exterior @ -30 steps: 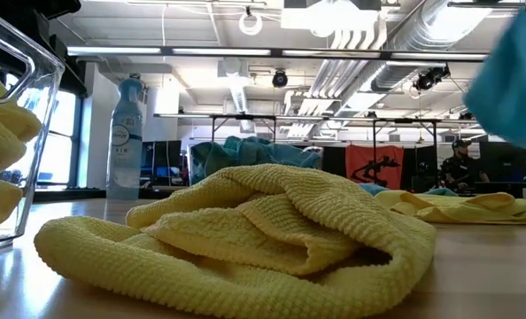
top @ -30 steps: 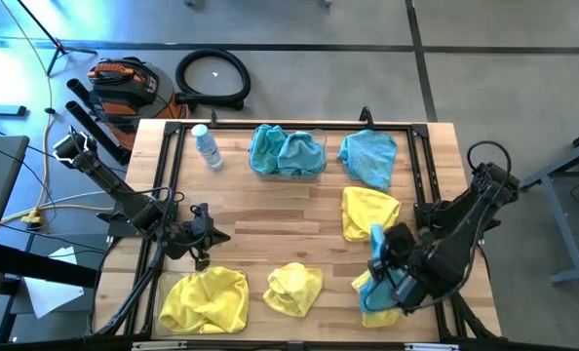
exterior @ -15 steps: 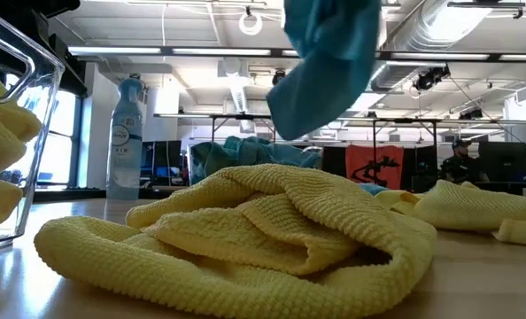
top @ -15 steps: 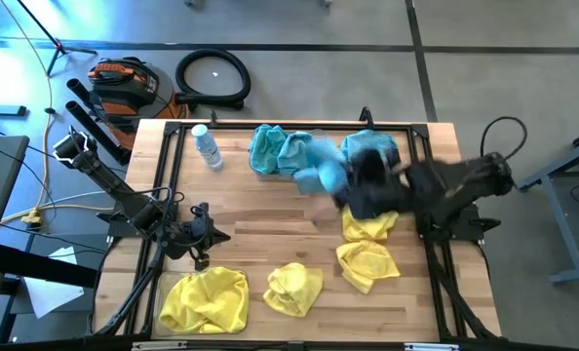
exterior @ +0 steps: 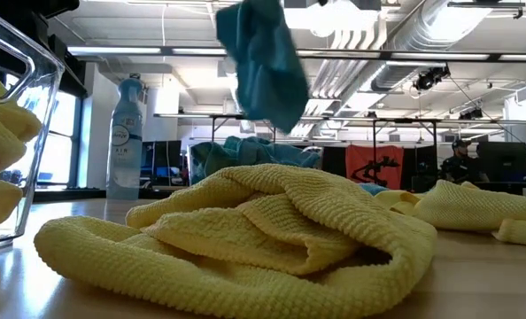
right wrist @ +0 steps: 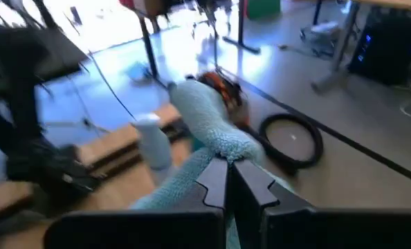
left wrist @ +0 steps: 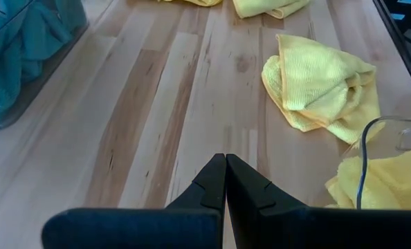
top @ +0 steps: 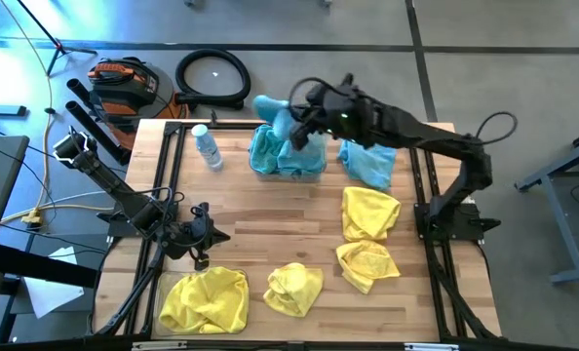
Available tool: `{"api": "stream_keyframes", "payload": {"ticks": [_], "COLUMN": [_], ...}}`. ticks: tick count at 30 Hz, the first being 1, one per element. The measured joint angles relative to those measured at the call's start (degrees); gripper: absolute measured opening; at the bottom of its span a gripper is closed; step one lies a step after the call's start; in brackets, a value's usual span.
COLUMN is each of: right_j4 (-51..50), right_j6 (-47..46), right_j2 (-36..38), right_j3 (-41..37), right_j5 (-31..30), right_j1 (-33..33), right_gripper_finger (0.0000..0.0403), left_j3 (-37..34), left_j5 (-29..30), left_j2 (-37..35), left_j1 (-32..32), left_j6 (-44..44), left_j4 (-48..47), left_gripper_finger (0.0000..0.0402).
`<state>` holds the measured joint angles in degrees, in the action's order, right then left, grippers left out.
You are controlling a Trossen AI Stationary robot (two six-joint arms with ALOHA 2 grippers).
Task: Sort microfiber towel by color & place in baskets
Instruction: Put the blue microfiber towel into the top transparent bin
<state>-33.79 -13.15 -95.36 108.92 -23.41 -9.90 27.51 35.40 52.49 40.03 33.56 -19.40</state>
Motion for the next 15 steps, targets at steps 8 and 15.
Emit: {"api": "stream_keyframes", "payload": {"ticks": [8, 15], "right_j4": [-16.69, -28.58], "right_j6": [-4.62, -11.10], "right_j2": [-8.12, -11.17], "right_j3": [-0.04, -0.07], "right_j5": [-0.47, -2.27], "right_j1": [-4.50, -7.78], "right_gripper_finger": [0.0000, 0.0000], "left_j3": [-0.01, -0.01], "left_j5": [-0.26, -0.17], "left_j2": [0.00, 0.00], "left_j1": [0.00, 0.00], "left_j6": [0.22, -0.22], "left_j4": [-0.26, -0.24], "left_gripper_finger": [0.0000, 0.0000]}}
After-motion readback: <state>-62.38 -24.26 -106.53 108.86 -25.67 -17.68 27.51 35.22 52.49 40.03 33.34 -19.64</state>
